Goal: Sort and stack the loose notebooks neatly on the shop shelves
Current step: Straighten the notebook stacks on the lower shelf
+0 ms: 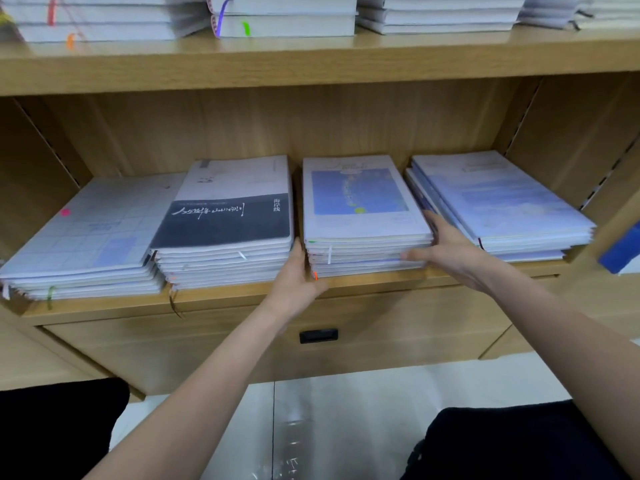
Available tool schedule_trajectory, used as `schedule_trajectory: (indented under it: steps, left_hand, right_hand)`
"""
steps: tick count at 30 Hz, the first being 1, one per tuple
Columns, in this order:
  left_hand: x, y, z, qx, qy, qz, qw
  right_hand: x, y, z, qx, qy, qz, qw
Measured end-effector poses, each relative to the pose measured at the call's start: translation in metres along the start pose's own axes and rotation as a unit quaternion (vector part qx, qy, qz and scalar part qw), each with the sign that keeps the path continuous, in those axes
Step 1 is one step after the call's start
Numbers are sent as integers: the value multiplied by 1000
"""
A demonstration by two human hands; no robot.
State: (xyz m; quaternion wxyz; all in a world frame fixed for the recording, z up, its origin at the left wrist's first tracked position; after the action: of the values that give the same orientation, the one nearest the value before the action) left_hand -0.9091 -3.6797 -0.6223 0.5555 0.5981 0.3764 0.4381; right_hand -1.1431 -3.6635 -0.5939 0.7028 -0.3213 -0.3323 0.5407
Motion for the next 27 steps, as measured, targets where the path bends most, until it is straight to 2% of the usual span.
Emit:
schedule_trajectory:
  steps: [3,18,21,23,27]
  left_hand:
    - [2,9,-2,31,-9,-2,999]
    - [-4,13,-1,-32,-33,10,999]
    - [-8,20,4,-101,-38,-4,994]
    - [-11,29,5,-186,-34,-12,982]
    - [-20,60,-1,-385,-41,-21,922]
  right_hand:
    - [-3,-3,5,3,2,8,1000]
    - [-5,-14,1,110,-12,38,993]
    - [-6,-15,2,121,-21,47,991]
    - [-7,-17,5,138,-25,56,988]
    - [-17,-29,8,281,-38,98,954]
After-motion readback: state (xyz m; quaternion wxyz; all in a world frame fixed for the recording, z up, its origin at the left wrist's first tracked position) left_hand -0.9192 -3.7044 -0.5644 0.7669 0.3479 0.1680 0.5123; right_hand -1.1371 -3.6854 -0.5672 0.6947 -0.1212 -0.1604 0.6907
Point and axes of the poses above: each hand's wrist, its own x-axis away from the middle knuckle, its own z-axis out of the back of the hand, y = z × x, the point moved 5 cm from there along -x, towards the middle knuckle, and after that the axes turned 14 degrees about x, right-handed, at the moved point
